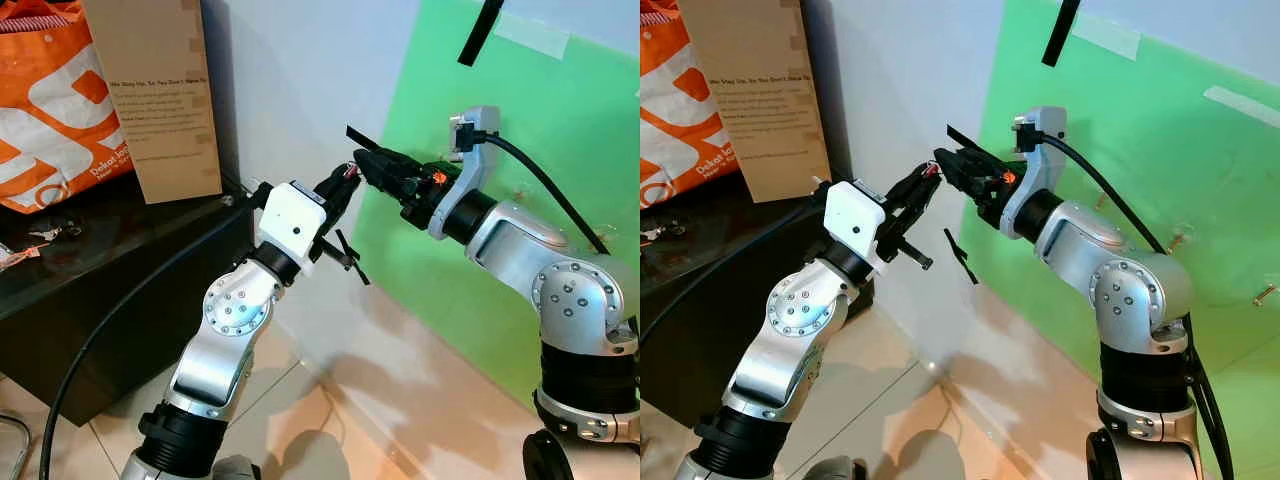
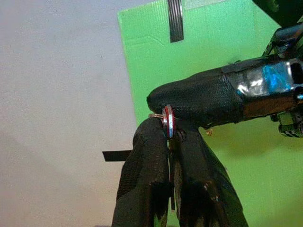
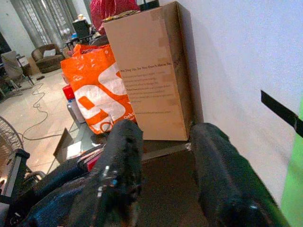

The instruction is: Hang keys on a hook

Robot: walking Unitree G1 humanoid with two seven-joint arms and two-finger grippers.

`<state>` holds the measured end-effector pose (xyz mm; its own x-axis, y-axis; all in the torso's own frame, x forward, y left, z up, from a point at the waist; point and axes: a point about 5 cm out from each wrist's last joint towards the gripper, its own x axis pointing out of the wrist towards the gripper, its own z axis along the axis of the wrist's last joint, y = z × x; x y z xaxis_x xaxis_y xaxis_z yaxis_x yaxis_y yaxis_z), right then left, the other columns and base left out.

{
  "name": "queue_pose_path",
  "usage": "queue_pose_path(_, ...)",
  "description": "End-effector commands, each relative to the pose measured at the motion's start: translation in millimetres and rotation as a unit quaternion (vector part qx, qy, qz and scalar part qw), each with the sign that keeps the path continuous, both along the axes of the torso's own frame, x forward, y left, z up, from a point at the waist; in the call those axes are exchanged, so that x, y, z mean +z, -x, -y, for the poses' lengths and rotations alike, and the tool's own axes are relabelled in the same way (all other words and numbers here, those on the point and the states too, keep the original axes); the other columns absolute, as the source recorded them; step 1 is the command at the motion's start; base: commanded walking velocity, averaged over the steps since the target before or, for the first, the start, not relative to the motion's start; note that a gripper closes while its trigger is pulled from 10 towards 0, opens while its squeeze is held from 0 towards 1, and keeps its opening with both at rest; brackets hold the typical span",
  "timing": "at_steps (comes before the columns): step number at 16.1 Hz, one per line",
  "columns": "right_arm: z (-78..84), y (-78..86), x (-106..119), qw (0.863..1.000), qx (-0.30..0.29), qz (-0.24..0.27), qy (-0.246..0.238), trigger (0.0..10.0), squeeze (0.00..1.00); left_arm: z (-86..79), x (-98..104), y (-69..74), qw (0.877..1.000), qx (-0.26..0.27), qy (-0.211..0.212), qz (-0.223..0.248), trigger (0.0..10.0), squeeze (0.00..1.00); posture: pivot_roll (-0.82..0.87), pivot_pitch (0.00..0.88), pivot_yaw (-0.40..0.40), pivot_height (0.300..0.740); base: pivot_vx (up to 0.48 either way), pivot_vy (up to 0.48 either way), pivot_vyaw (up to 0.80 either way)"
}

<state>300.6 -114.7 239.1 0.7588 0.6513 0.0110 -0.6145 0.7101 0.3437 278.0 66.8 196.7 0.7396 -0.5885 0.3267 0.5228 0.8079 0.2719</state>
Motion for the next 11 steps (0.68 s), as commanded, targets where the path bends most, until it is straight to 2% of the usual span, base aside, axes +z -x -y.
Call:
queue_pose_path(1,8.9,-1.5,2.2,1.000,-0.019,0.003,0.000,10.0,1.00,1.8,8.0,1.4,1.000,-0.008,-0.003,0.016,1.1,0.00,0.03,0.000,-0.088,0.740,0.000,0.000,0.00)
queue_pose_path(4,15.9,-3.1,1.7,0.999,-0.033,0.004,0.008,10.0,1.00,0.7,8.7,1.1,1.000,-0.008,-0.001,0.017,1.1,0.00,0.03,0.000,-0.085,0.740,0.000,0.000,0.00)
queue_pose_path(6,20.0,-2.1,-3.6,0.998,-0.039,0.004,0.039,10.0,1.00,0.6,11.5,2.9,1.000,-0.018,0.008,0.019,1.0,0.00,0.03,0.000,-0.080,0.740,0.000,0.000,0.00)
queue_pose_path(8,15.5,1.5,-9.2,0.997,-0.022,0.009,0.076,10.0,1.00,2.1,15.9,4.8,0.999,-0.037,0.022,0.020,1.1,0.00,0.03,0.000,-0.078,0.740,0.000,0.000,0.00)
queue_pose_path(11,5.9,5.7,-4.7,0.998,0.007,0.019,0.058,10.0,1.00,4.5,14.9,5.7,0.998,-0.049,0.020,0.015,1.1,0.00,0.03,0.000,-0.077,0.740,0.000,0.000,0.00)
